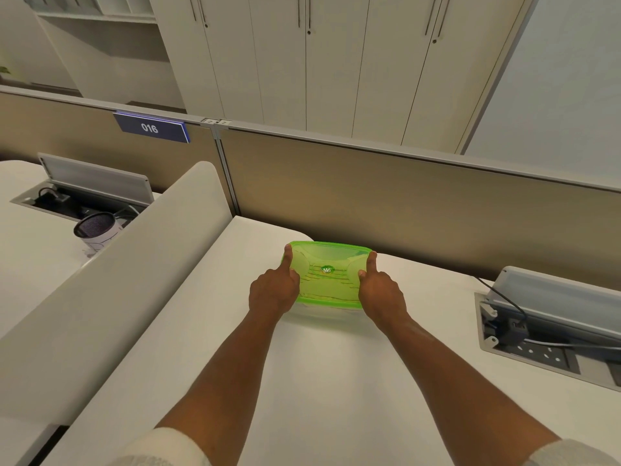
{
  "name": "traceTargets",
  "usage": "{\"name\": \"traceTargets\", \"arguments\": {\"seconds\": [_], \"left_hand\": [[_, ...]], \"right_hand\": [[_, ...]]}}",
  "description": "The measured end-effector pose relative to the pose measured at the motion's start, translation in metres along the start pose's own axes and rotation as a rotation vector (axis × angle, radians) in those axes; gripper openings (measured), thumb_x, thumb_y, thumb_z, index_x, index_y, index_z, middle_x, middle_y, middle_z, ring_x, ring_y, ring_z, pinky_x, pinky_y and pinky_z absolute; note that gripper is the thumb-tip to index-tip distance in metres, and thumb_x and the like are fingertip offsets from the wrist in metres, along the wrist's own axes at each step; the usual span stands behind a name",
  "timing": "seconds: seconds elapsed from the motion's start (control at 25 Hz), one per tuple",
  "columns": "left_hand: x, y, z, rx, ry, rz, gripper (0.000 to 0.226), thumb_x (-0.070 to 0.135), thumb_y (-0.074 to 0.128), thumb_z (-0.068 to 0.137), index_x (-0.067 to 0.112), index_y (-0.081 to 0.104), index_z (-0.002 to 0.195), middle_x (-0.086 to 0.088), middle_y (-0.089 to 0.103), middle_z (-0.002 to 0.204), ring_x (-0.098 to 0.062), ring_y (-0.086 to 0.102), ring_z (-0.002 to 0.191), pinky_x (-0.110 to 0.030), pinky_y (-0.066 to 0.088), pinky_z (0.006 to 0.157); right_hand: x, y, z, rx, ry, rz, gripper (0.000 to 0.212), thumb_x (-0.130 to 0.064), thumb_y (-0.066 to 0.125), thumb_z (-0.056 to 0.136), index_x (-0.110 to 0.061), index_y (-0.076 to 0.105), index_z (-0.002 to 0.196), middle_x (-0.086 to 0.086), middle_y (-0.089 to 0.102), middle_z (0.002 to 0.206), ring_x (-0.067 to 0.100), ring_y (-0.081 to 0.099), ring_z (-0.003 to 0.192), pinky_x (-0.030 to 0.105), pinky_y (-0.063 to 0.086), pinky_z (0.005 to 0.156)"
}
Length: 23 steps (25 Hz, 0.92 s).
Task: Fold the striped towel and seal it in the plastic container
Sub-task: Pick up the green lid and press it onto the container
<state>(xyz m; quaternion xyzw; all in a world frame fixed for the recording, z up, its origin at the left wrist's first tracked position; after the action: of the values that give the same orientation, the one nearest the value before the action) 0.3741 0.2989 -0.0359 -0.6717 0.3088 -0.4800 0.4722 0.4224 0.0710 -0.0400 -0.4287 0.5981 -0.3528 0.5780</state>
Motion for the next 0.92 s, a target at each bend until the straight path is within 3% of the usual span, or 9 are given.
{"name": "traceTargets", "arguments": {"seconds": [0.24, 0.36, 0.48, 0.56, 0.68, 0.92], "left_hand": [[0.001, 0.001, 0.002, 0.011, 0.007, 0.032, 0.059, 0.037, 0.023, 0.099, 0.040, 0.000, 0.153, -0.011, 0.060, 0.081, -0.033, 0.058, 0.075, -0.037, 0.041, 0.069], [0.006, 0.000, 0.001, 0.011, -0.003, 0.072, 0.059, 0.036, 0.024, 0.100, 0.034, 0.002, 0.155, -0.015, 0.064, 0.101, -0.036, 0.062, 0.091, -0.038, 0.041, 0.073], [0.020, -0.006, -0.001, 0.089, 0.102, 0.170, 0.066, 0.021, 0.033, 0.096, 0.016, 0.006, 0.156, -0.017, 0.049, 0.135, -0.037, 0.045, 0.125, -0.046, 0.038, 0.101], [0.037, -0.005, -0.004, 0.134, 0.239, 0.173, 0.067, 0.014, 0.034, 0.093, 0.008, 0.009, 0.155, -0.015, 0.029, 0.156, -0.034, 0.019, 0.147, -0.048, 0.018, 0.120], [0.060, 0.007, -0.007, 0.116, 0.368, 0.138, 0.061, 0.023, 0.031, 0.099, 0.008, 0.011, 0.154, -0.012, 0.012, 0.164, -0.030, 0.004, 0.152, -0.048, 0.005, 0.123], [0.059, 0.034, -0.010, 0.051, 0.351, 0.165, 0.062, 0.039, 0.023, 0.102, 0.012, 0.008, 0.156, -0.008, 0.006, 0.165, -0.027, 0.003, 0.153, -0.048, 0.001, 0.123]], "right_hand": [[0.002, 0.002, 0.003, -0.004, -0.004, 0.004, 0.055, -0.033, 0.025, 0.102, -0.020, 0.005, 0.152, 0.023, 0.061, 0.112, 0.043, 0.059, 0.100, 0.043, 0.044, 0.079], [0.001, 0.001, 0.000, -0.015, 0.006, 0.014, 0.055, -0.032, 0.026, 0.102, -0.018, 0.008, 0.152, 0.023, 0.059, 0.115, 0.042, 0.058, 0.102, 0.044, 0.045, 0.080], [-0.008, -0.008, -0.004, 0.065, -0.025, -0.125, 0.055, -0.028, 0.031, 0.101, -0.010, 0.016, 0.150, 0.021, 0.048, 0.131, 0.040, 0.052, 0.112, 0.046, 0.043, 0.087], [-0.015, -0.010, -0.006, 0.114, -0.056, -0.213, 0.056, -0.028, 0.035, 0.100, -0.006, 0.019, 0.149, 0.018, 0.038, 0.146, 0.037, 0.038, 0.130, 0.049, 0.033, 0.103], [-0.031, -0.005, -0.007, 0.121, -0.155, -0.191, 0.059, -0.029, 0.035, 0.100, -0.004, 0.016, 0.150, 0.016, 0.020, 0.159, 0.033, 0.016, 0.146, 0.049, 0.015, 0.117], [-0.039, 0.021, -0.013, 0.051, -0.273, -0.211, 0.059, -0.034, 0.024, 0.102, -0.007, 0.008, 0.153, 0.013, 0.007, 0.162, 0.026, 0.004, 0.150, 0.044, 0.002, 0.120]]}}
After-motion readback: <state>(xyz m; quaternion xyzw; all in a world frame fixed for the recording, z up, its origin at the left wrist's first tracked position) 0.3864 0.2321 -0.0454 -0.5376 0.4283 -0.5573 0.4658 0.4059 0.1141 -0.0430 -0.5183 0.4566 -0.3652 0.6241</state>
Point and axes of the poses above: each hand's wrist, its own z-axis towards the middle knuckle, its own y-axis out of the palm, x = y × z, the point moved 8 cm from there along z, towards the middle knuckle
